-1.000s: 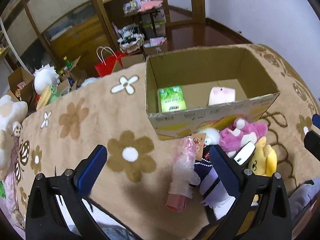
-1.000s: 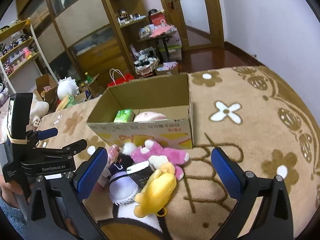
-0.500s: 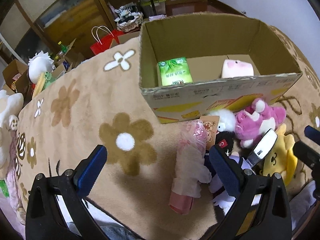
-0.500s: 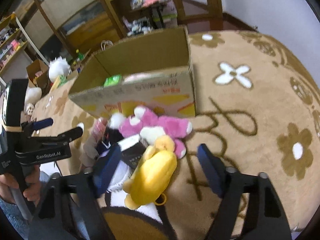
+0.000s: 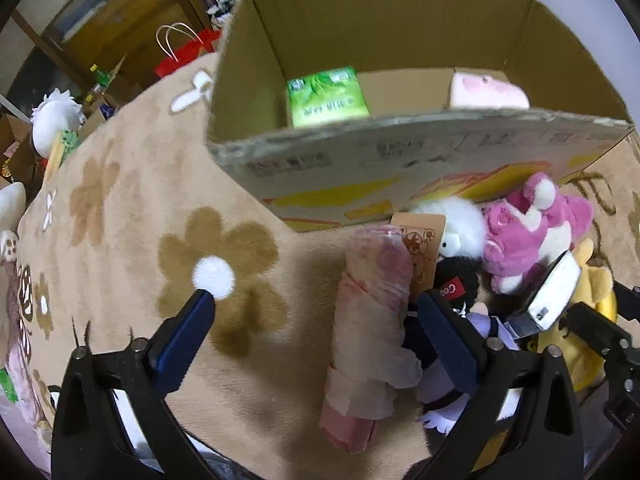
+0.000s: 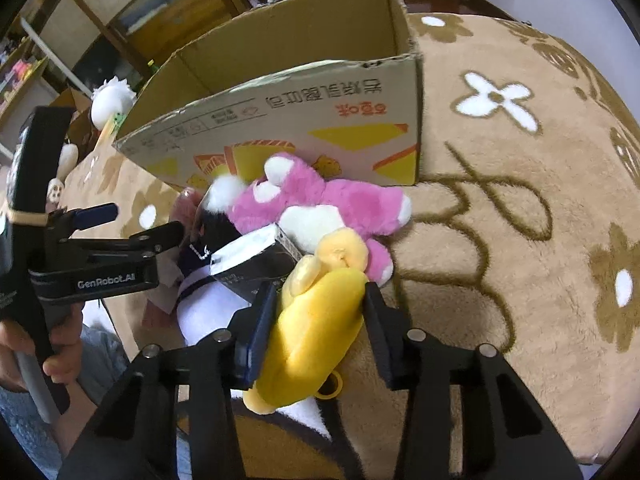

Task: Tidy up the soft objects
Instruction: 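Grasp the pink plastic-wrapped roll with left tool while right tool grasps the yellow plush dog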

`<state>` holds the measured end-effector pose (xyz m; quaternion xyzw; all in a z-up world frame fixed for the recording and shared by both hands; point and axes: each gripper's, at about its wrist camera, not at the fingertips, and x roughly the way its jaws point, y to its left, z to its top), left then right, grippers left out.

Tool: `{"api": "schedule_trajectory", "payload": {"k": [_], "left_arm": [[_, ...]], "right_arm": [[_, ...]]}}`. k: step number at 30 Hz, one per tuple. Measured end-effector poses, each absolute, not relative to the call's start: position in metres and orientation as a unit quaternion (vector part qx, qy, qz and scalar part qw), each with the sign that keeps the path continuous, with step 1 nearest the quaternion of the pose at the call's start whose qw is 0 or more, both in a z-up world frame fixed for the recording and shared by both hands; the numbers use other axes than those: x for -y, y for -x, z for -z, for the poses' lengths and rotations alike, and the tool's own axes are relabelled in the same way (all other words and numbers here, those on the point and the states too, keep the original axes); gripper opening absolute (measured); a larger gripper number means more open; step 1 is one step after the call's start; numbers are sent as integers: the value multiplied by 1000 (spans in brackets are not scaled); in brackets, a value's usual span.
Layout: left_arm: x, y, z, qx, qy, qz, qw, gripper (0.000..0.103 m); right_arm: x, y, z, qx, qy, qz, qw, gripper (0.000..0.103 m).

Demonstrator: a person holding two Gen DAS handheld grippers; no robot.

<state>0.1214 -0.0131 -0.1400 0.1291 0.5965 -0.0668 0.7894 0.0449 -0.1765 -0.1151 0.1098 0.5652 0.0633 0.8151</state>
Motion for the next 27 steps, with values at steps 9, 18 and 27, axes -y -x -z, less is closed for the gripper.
{"api": "schedule_trajectory", "payload": {"k": [9, 18, 27], "left_arm": [[9, -128, 152, -634, -68, 102, 764, 30], [8, -122, 137, -621, -59, 110, 774, 18], [2, -103, 113, -593, -45, 105, 797, 15]], "right_arm": [[171, -42, 108, -554, -87, -57, 826, 35], [185, -39, 93, -528, -95, -42, 843, 35], [192, -33, 62, -463, -92, -37, 881, 35]]}}
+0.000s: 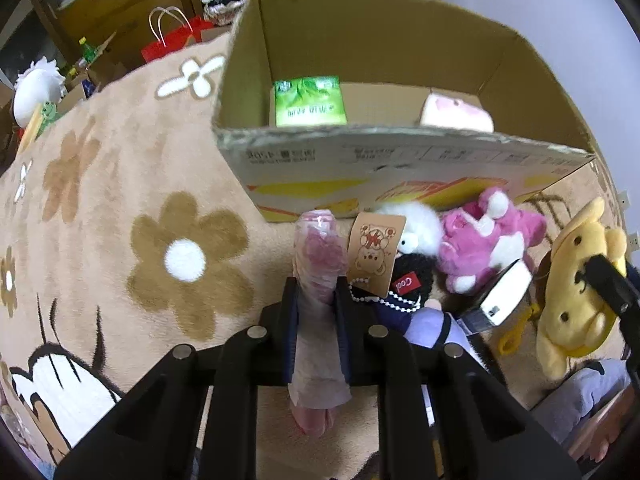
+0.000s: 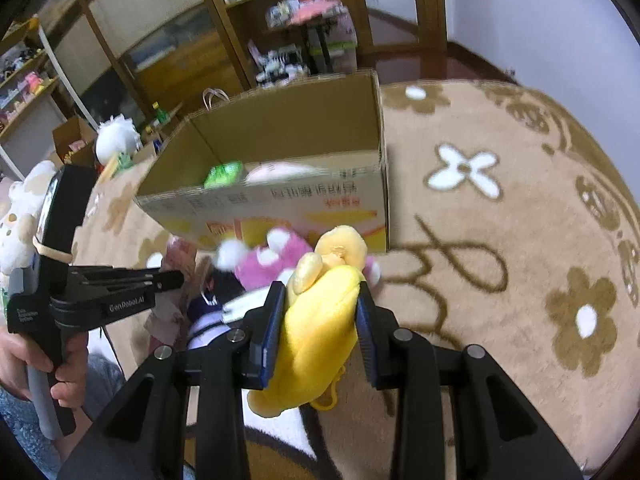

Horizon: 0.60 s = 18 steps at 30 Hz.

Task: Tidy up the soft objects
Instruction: 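Carry both items over the box and release them inside with both tools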

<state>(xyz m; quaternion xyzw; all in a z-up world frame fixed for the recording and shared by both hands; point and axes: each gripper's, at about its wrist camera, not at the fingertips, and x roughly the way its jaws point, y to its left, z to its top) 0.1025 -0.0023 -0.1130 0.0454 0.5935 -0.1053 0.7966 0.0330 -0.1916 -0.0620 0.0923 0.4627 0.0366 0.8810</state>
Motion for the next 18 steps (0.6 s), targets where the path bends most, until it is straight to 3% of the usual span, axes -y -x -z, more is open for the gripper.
{"api": "schedule_trajectory", "payload": {"k": [18], "left_arm": [[2, -60, 28, -436, -62, 117, 890, 14]], "right_arm": [[195, -6, -3, -318, -95, -34, 943, 35]]}}
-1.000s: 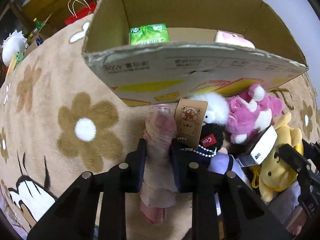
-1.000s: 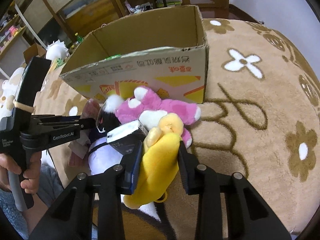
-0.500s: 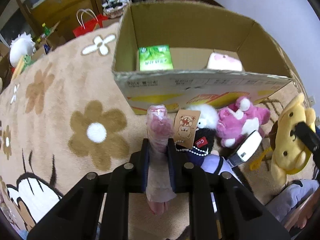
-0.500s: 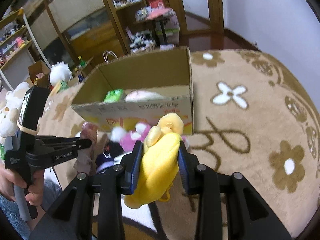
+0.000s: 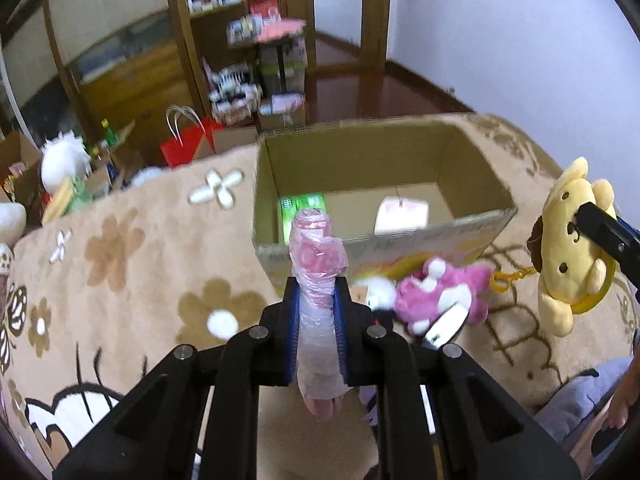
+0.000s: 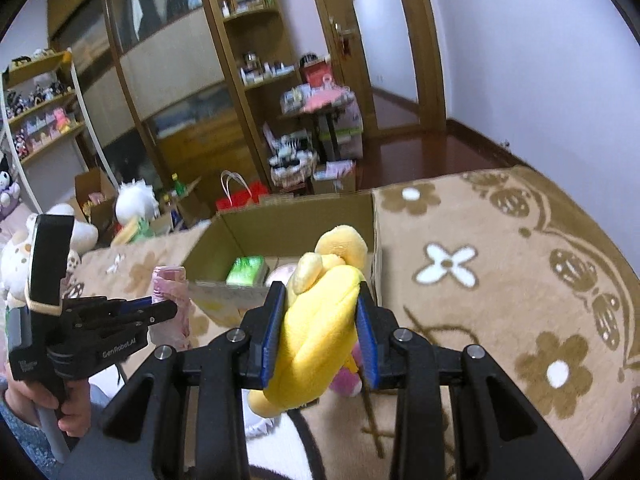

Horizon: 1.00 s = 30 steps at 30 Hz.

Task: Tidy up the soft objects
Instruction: 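Carry both items over the box and release them inside with both tools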

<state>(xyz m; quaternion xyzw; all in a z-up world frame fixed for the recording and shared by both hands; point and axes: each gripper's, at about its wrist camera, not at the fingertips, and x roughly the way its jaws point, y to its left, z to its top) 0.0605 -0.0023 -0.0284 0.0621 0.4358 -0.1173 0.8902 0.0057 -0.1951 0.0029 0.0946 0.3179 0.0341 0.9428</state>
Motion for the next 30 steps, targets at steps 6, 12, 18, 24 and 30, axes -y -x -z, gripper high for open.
{"api": "schedule_trajectory", "payload": {"k": [6, 12, 18, 24, 30], "left_arm": [[-9, -56, -1, -371, -44, 106, 922, 14], [-16, -60, -25, -330, -24, 100, 939, 14], [-17, -68, -43, -300, -19, 93, 949, 14], [-13, -84, -49, -272, -14, 90, 958, 15], [-7, -101, -40, -270, -22, 88, 959, 15]], "right_arm": [[191, 0, -22, -278, -87, -39, 956, 35], [187, -3, -43, -241, -81, -50, 966, 35], [182, -17, -57, -215, -66, -58, 973, 35], [180, -31, -60, -201, -55, -61, 976, 36], [183, -43, -57, -205, -52, -67, 975, 36]]}}
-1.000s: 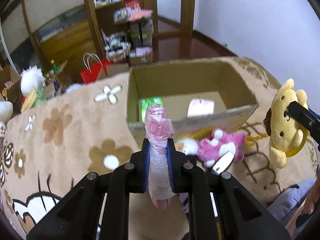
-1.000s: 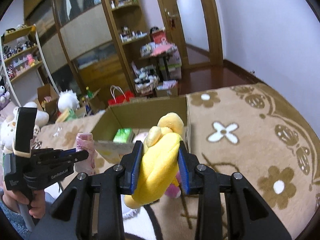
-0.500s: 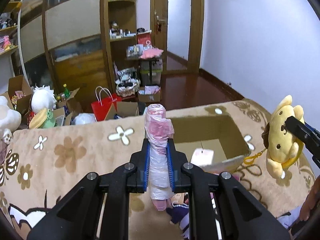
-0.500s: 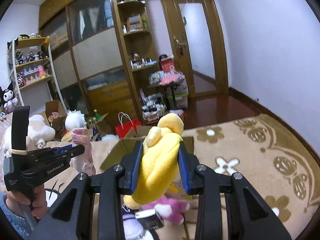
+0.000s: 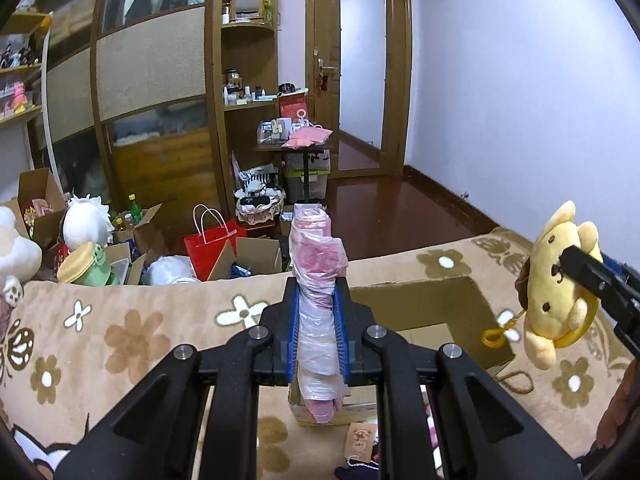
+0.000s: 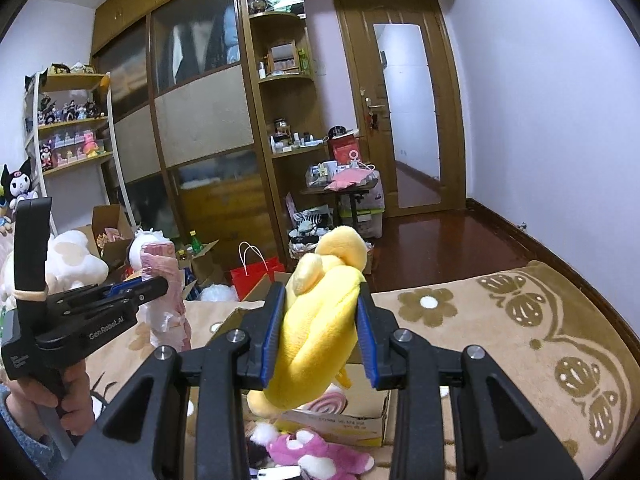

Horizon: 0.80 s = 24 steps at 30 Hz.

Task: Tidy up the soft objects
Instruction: 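Carry both items over the box and release them inside with both tools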

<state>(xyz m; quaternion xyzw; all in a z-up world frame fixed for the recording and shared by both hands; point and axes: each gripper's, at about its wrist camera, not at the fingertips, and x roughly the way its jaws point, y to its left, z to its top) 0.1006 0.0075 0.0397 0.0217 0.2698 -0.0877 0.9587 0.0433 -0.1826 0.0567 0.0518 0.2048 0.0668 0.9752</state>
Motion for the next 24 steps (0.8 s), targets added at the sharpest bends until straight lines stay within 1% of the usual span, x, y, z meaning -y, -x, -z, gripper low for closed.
{"api": "schedule_trajectory", "payload": {"k": [3, 8, 15, 24], "left_arm": [[-3, -106, -34, -269, -31, 88, 959, 15], [4, -111, -24, -274, -40, 93, 957, 15], [9, -125, -7, -303, -33, 101, 947, 15], [10, -135, 5, -317, -28, 90, 944, 18]], "right_arm": [[182, -51, -53, -208, -52, -74, 974, 36], [172, -66, -43, -223, -20, -80, 971, 36], [166, -86, -20, -255, -6, -85, 963, 36], [162, -106, 5, -280, -5, -92, 955, 37]]}}
